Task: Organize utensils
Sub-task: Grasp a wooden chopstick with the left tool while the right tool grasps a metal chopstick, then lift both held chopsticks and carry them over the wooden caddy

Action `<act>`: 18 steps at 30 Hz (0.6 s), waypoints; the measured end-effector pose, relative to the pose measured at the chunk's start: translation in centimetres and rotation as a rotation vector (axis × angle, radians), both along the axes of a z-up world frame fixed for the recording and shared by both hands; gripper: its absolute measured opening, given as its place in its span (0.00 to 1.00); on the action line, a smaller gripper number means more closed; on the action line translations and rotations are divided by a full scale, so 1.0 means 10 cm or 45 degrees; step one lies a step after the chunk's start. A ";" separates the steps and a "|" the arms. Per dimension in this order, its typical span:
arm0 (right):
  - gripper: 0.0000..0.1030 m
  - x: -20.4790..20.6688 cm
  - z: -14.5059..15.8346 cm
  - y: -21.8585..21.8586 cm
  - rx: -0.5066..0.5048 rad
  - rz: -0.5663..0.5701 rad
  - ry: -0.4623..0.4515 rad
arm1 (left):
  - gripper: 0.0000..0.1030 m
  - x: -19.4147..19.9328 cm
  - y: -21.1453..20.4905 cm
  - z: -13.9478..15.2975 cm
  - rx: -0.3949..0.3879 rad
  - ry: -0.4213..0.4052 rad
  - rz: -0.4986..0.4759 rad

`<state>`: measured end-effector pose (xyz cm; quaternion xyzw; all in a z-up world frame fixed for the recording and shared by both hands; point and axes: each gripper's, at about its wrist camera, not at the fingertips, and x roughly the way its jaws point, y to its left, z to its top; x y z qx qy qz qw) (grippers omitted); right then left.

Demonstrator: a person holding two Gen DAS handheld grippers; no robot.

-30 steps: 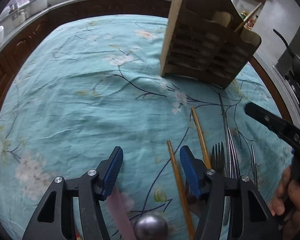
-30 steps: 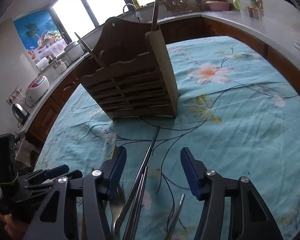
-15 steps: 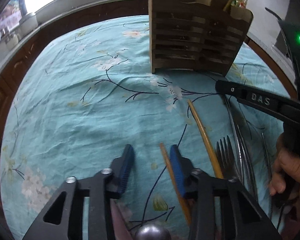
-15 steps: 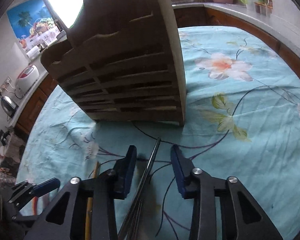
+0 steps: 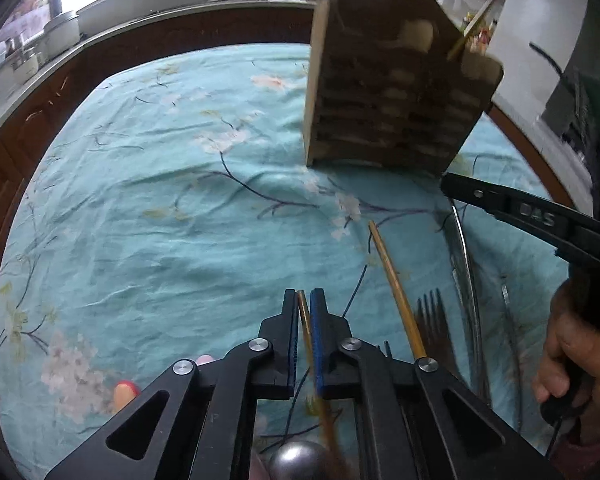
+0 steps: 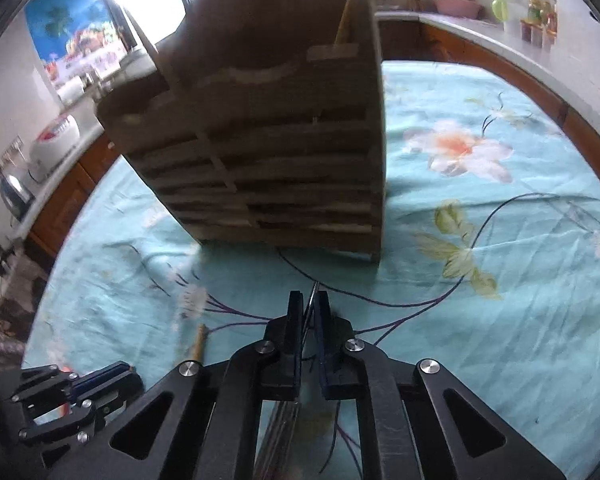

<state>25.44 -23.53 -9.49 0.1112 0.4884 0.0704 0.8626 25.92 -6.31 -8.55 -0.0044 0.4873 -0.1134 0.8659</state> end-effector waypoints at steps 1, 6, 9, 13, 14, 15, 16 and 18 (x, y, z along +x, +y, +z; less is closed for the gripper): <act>0.05 -0.03 0.06 -0.03 0.022 -0.004 -0.013 | 0.03 -0.01 0.03 0.03 -0.012 -0.005 0.005; 0.04 -0.20 0.39 -0.16 0.073 -0.010 -0.086 | 0.03 -0.15 0.16 0.25 -0.072 -0.049 0.022; 0.04 -0.30 0.56 -0.20 0.097 -0.014 -0.120 | 0.03 -0.26 0.25 0.39 -0.113 -0.077 0.033; 0.04 -0.37 0.70 -0.16 0.127 -0.023 -0.154 | 0.03 -0.39 0.37 0.54 -0.157 -0.110 0.052; 0.04 -0.41 0.75 -0.18 0.126 -0.027 -0.167 | 0.03 -0.42 0.40 0.57 -0.168 -0.119 0.058; 0.04 -0.42 0.78 -0.18 0.130 -0.029 -0.174 | 0.03 -0.46 0.43 0.61 -0.177 -0.124 0.063; 0.04 -0.44 0.78 -0.15 0.136 -0.031 -0.181 | 0.03 -0.49 0.45 0.64 -0.183 -0.132 0.067; 0.03 -0.47 0.82 -0.14 0.137 -0.034 -0.196 | 0.03 -0.54 0.47 0.70 -0.190 -0.151 0.075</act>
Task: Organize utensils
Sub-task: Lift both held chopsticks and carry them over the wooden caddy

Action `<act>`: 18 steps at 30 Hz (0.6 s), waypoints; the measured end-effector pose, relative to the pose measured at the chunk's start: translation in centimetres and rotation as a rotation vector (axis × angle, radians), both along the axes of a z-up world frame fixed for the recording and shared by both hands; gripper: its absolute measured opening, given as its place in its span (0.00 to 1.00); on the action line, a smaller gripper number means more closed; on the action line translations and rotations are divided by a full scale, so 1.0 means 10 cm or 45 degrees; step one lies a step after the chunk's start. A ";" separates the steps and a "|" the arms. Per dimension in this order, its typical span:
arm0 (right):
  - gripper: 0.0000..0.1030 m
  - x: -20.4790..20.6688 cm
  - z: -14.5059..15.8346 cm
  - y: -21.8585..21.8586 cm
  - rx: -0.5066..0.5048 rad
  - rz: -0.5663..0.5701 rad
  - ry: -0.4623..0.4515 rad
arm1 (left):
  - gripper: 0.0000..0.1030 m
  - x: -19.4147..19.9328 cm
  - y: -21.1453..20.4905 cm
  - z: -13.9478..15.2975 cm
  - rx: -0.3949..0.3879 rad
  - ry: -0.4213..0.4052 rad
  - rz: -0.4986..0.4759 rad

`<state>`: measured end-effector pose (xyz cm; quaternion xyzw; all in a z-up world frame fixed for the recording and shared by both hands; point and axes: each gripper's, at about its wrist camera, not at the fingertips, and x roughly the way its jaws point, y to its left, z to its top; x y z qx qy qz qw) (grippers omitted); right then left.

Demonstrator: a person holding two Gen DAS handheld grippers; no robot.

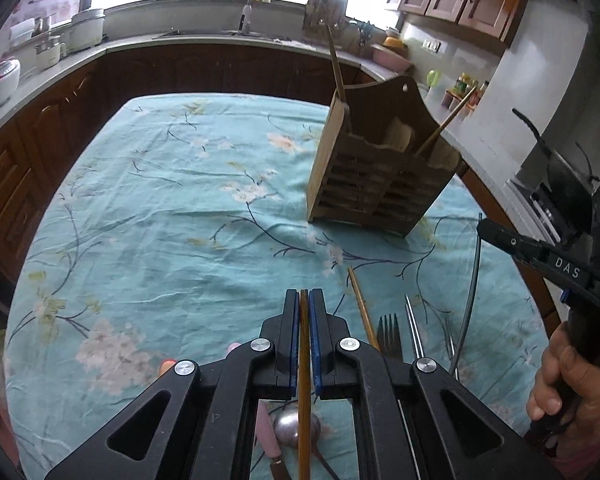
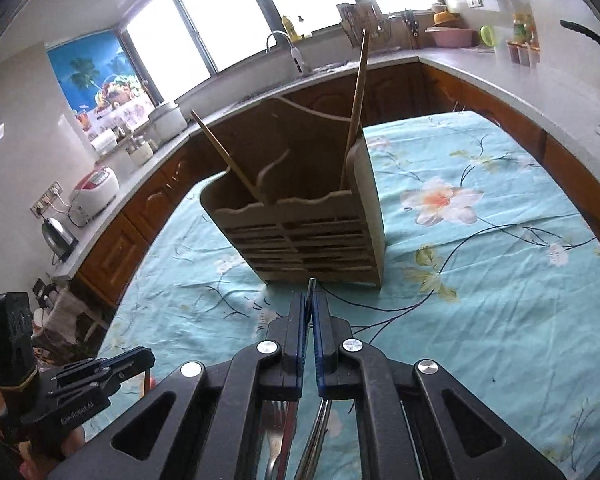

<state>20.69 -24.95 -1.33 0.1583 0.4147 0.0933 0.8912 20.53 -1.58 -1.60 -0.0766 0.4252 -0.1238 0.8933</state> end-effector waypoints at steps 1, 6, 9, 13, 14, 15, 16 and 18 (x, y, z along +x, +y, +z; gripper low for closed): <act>0.03 -0.01 0.02 0.02 0.002 -0.002 -0.006 | 0.03 -0.04 0.02 0.03 -0.003 -0.009 0.004; 0.03 -0.10 0.12 0.05 0.006 -0.004 -0.042 | 0.03 -0.17 0.09 0.18 -0.026 -0.048 0.021; 0.03 -0.14 0.19 0.06 0.008 -0.004 -0.061 | 0.03 -0.23 0.12 0.25 -0.043 -0.068 0.030; 0.03 -0.21 0.29 0.05 0.012 -0.011 -0.095 | 0.03 -0.34 0.20 0.38 -0.068 -0.107 0.046; 0.03 -0.23 0.33 0.04 0.013 -0.014 -0.109 | 0.03 -0.35 0.21 0.40 -0.075 -0.114 0.050; 0.03 -0.25 0.35 0.04 0.014 -0.016 -0.116 | 0.03 -0.38 0.24 0.43 -0.085 -0.124 0.056; 0.03 -0.26 0.39 0.03 0.018 -0.021 -0.130 | 0.03 -0.39 0.26 0.46 -0.092 -0.132 0.063; 0.03 -0.30 0.44 0.00 0.017 -0.028 -0.151 | 0.03 -0.43 0.30 0.51 -0.107 -0.155 0.076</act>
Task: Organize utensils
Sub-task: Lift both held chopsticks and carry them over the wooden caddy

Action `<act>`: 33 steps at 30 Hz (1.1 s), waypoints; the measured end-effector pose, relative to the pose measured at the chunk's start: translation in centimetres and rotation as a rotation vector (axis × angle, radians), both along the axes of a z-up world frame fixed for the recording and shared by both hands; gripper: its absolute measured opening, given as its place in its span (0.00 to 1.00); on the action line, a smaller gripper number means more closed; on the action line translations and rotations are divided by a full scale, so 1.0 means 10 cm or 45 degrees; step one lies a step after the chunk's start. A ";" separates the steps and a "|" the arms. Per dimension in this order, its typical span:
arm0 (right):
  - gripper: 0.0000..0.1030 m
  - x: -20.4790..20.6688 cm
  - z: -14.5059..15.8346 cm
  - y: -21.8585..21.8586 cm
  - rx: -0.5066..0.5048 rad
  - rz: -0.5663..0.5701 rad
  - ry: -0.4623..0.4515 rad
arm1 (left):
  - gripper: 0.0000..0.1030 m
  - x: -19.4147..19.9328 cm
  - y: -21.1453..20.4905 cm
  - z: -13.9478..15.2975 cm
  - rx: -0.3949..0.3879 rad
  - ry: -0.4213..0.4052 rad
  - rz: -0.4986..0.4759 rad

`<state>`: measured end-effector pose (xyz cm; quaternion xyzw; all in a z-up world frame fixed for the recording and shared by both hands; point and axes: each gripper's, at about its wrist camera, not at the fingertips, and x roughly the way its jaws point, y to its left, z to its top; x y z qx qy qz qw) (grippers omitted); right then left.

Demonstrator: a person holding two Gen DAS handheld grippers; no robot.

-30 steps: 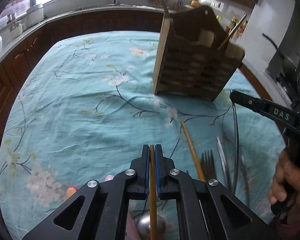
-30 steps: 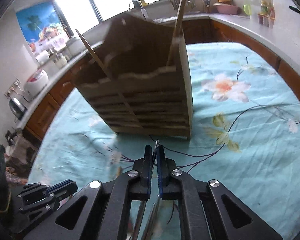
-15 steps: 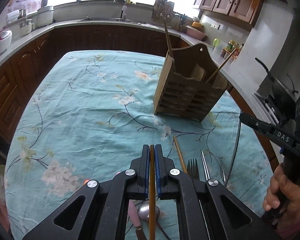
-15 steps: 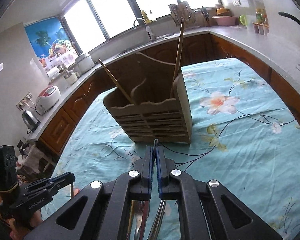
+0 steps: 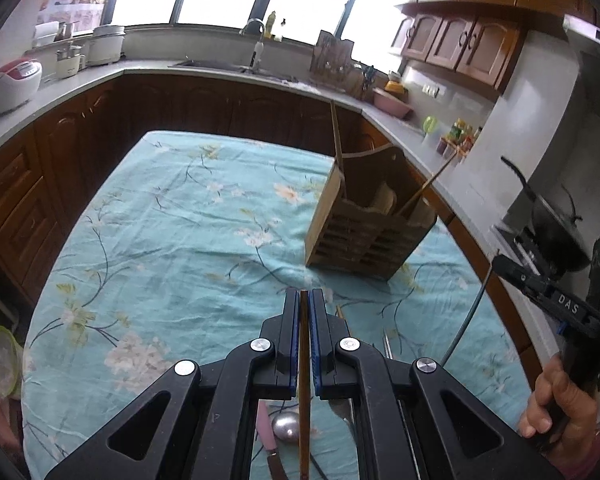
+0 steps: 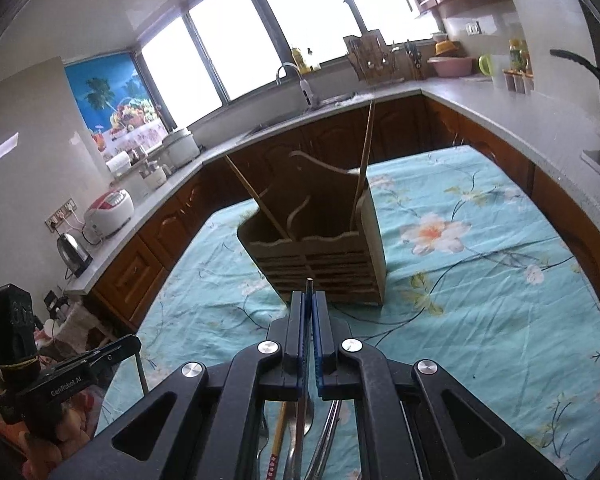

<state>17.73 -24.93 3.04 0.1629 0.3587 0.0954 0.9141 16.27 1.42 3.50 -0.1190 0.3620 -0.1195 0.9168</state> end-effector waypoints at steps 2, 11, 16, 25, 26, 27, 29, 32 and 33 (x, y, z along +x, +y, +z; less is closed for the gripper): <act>0.03 -0.03 0.06 -0.02 0.004 -0.006 -0.022 | 0.03 -0.04 0.03 0.05 -0.010 -0.022 0.011; 0.03 -0.08 0.21 -0.05 0.010 -0.018 -0.084 | 0.03 -0.15 0.13 0.23 -0.058 -0.098 0.038; 0.03 -0.09 0.27 -0.06 0.013 -0.020 -0.108 | 0.03 -0.17 0.17 0.31 -0.085 -0.128 0.041; 0.03 -0.10 0.37 -0.10 0.028 -0.030 -0.152 | 0.03 -0.16 0.20 0.44 -0.118 -0.195 0.056; 0.03 -0.10 0.39 -0.11 0.030 -0.032 -0.159 | 0.03 -0.14 0.20 0.47 -0.125 -0.207 0.057; 0.03 -0.09 0.41 -0.11 0.031 -0.034 -0.164 | 0.03 -0.14 0.21 0.47 -0.127 -0.215 0.059; 0.03 -0.08 0.44 -0.12 0.030 -0.039 -0.180 | 0.03 -0.11 0.20 0.52 -0.132 -0.241 0.062; 0.03 -0.06 0.51 -0.15 0.035 -0.048 -0.207 | 0.03 -0.05 0.20 0.57 -0.145 -0.279 0.065; 0.03 -0.05 0.54 -0.16 0.037 -0.050 -0.217 | 0.03 -0.04 0.21 0.58 -0.152 -0.291 0.067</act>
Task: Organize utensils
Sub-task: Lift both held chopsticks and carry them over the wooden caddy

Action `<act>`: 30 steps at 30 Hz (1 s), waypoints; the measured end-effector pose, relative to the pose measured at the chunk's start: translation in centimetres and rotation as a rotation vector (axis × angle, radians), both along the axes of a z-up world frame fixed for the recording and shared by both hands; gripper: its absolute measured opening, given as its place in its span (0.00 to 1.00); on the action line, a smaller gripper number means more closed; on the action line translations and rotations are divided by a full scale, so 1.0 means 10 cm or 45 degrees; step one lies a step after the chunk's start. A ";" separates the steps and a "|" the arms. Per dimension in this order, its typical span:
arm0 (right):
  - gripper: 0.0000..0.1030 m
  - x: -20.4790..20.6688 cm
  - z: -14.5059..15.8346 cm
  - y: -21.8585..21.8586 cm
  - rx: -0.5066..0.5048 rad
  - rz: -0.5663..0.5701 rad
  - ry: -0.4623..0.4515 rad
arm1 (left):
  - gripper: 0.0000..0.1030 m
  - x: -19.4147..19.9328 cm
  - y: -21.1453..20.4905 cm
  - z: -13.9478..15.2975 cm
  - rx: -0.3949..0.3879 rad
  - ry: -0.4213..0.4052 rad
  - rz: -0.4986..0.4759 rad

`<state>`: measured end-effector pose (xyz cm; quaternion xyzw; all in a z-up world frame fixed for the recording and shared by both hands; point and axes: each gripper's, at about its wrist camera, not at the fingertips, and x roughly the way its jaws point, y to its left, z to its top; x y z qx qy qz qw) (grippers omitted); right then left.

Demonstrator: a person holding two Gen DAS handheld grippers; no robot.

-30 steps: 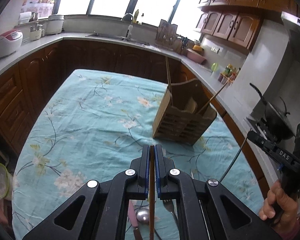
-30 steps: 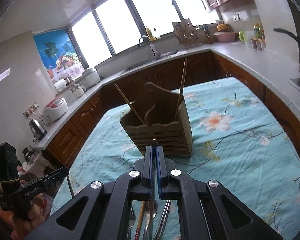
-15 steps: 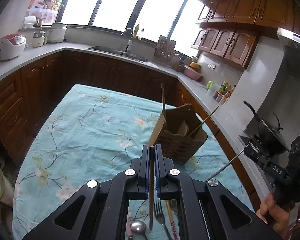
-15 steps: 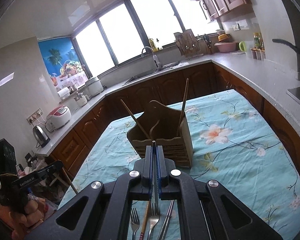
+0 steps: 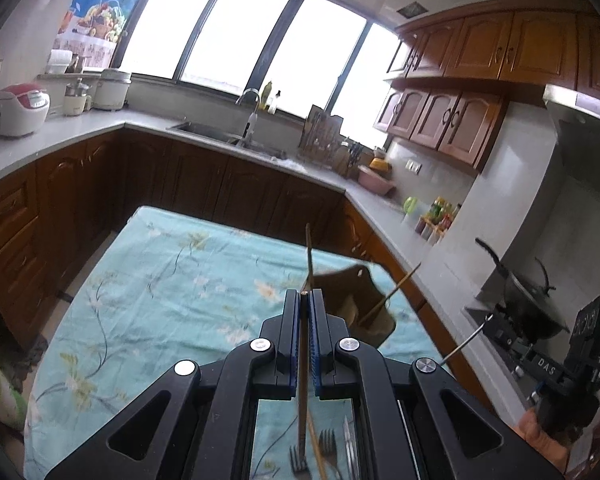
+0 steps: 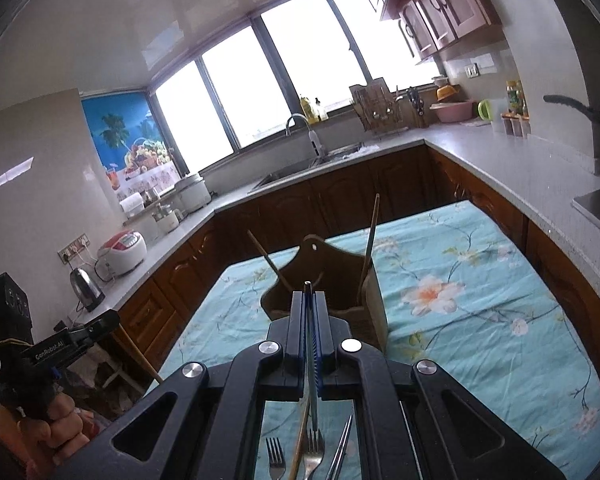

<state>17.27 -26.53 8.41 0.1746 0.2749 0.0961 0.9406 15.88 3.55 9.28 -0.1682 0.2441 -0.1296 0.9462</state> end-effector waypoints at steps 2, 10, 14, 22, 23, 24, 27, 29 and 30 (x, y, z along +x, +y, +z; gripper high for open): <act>0.03 0.03 0.06 -0.03 -0.002 -0.009 -0.022 | 0.03 0.04 0.01 0.04 -0.016 -0.031 0.006; 0.03 0.21 0.34 -0.16 0.006 -0.055 -0.120 | 0.03 0.33 -0.02 0.17 -0.058 -0.142 0.019; 0.03 0.32 0.47 -0.24 0.017 -0.087 -0.171 | 0.03 0.53 -0.08 0.17 -0.079 -0.180 0.030; 0.03 0.67 0.59 -0.37 0.003 -0.133 -0.226 | 0.03 1.06 -0.18 0.05 -0.145 -0.222 0.082; 0.03 0.72 0.58 -0.38 0.002 -0.138 -0.225 | 0.03 1.12 -0.19 0.02 -0.146 -0.222 0.089; 0.03 0.76 0.56 -0.39 0.000 -0.143 -0.223 | 0.03 1.19 -0.21 -0.02 -0.145 -0.220 0.097; 0.03 0.88 0.46 -0.43 0.000 -0.155 -0.210 | 0.03 1.41 -0.28 -0.15 -0.141 -0.202 0.106; 0.03 0.96 0.38 -0.46 0.008 -0.160 -0.196 | 0.03 1.55 -0.35 -0.28 -0.131 -0.182 0.118; 0.03 0.99 0.33 -0.47 0.011 -0.163 -0.185 | 0.03 1.61 -0.38 -0.31 -0.132 -0.173 0.120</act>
